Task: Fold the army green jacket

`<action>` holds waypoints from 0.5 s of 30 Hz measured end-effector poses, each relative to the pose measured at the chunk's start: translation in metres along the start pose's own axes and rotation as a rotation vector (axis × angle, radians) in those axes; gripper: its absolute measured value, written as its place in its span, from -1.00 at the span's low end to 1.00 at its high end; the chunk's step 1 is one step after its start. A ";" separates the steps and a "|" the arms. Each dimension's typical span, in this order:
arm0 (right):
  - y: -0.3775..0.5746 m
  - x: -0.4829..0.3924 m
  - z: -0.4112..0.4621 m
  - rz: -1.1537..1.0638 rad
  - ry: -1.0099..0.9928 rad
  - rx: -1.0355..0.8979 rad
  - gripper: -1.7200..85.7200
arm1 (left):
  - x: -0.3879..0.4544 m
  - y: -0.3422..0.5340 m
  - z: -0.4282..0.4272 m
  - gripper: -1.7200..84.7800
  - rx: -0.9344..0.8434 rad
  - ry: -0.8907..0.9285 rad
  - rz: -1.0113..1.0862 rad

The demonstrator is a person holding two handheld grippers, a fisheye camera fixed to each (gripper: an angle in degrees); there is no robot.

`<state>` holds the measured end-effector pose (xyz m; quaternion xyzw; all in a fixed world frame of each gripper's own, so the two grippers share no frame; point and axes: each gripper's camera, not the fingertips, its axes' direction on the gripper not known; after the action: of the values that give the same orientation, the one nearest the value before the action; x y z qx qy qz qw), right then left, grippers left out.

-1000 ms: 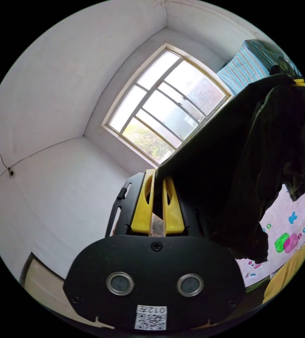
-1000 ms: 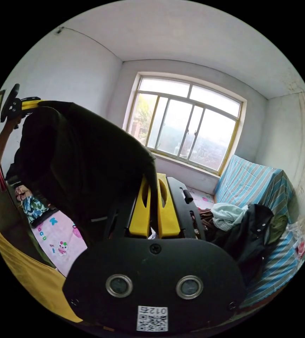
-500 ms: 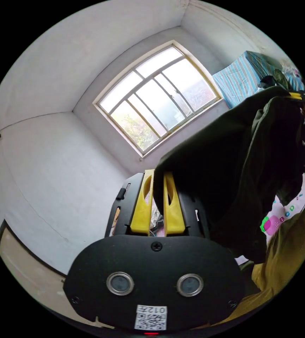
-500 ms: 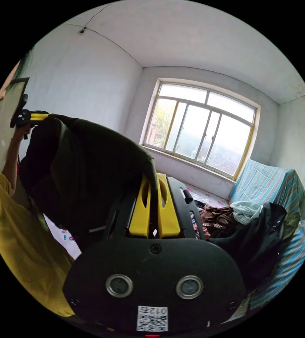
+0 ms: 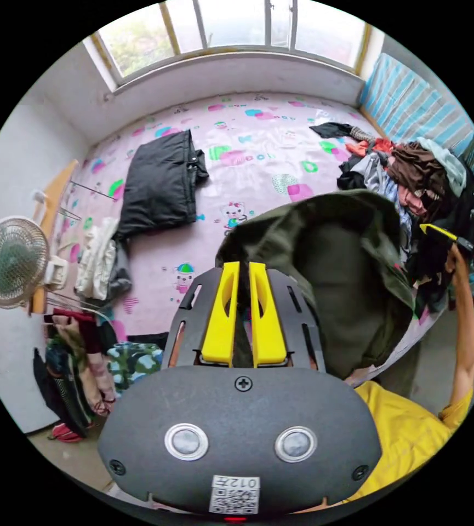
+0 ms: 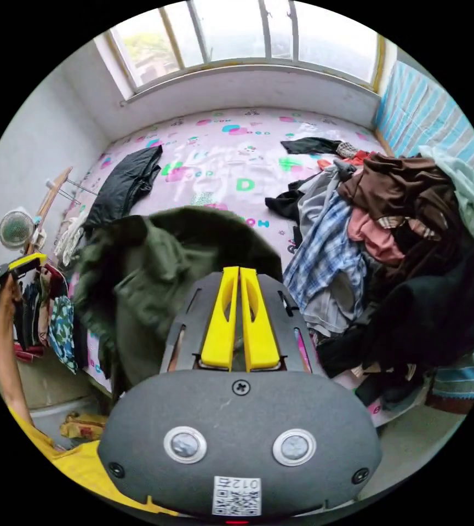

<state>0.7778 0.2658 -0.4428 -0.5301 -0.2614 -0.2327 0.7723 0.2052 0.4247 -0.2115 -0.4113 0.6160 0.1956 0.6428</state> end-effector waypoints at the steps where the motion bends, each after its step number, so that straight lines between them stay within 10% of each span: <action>1: -0.002 -0.005 0.011 -0.054 0.005 0.002 -0.95 | -0.005 -0.002 0.005 -0.93 0.019 0.013 0.020; 15: 0.069 -0.070 0.103 -0.365 -0.004 -0.068 -0.96 | -0.068 0.212 0.037 -0.89 0.015 0.408 -0.113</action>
<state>0.7529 0.3908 -0.5050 -0.5000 -0.3470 -0.3766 0.6984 0.0569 0.5946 -0.2110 -0.4715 0.7108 0.0674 0.5176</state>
